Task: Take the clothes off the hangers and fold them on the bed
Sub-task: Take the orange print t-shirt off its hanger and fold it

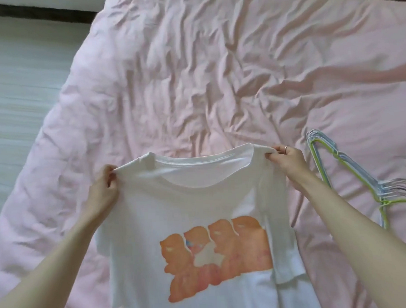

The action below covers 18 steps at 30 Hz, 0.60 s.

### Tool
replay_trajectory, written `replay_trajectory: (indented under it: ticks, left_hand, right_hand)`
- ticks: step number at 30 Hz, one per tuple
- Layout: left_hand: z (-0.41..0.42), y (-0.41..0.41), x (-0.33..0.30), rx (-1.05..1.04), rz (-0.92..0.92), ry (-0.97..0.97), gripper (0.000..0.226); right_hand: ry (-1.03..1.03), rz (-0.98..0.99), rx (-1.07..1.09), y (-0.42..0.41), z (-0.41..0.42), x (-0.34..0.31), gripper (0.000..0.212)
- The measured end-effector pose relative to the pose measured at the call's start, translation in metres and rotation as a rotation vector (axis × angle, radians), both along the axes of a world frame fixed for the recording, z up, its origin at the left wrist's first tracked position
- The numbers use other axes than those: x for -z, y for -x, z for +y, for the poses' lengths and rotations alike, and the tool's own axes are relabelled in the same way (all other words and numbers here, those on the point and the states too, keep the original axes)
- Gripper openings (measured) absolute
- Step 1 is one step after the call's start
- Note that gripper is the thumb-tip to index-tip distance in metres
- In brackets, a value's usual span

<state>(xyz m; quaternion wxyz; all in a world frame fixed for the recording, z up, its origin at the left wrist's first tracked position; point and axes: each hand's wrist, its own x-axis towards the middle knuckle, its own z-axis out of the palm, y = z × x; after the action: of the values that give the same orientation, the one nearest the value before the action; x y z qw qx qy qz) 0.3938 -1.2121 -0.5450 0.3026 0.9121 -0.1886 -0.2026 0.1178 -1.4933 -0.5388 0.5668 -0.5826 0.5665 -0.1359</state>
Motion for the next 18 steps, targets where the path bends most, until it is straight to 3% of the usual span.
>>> replay_trajectory:
  ticks: [7,10,15,18]
  left_hand:
    - [-0.009,-0.026,0.066,-0.001,0.004,-0.133,0.02]
    - [-0.006,-0.037,0.089,-0.006,0.029,-0.214,0.02]
    - [-0.001,-0.042,0.104,0.022,0.065,-0.213,0.015]
    - [0.002,-0.037,0.098,-0.009,0.123,-0.151,0.03]
  right_hand:
    - [0.131,0.274,-0.007,-0.041,-0.024,0.071,0.007]
    - [0.191,0.428,-0.03,-0.048,-0.031,0.095,0.025]
    - [0.326,0.594,-0.121,-0.058,-0.025,0.111,0.025]
    - [0.473,0.733,-0.121,-0.061,-0.009,0.108,0.032]
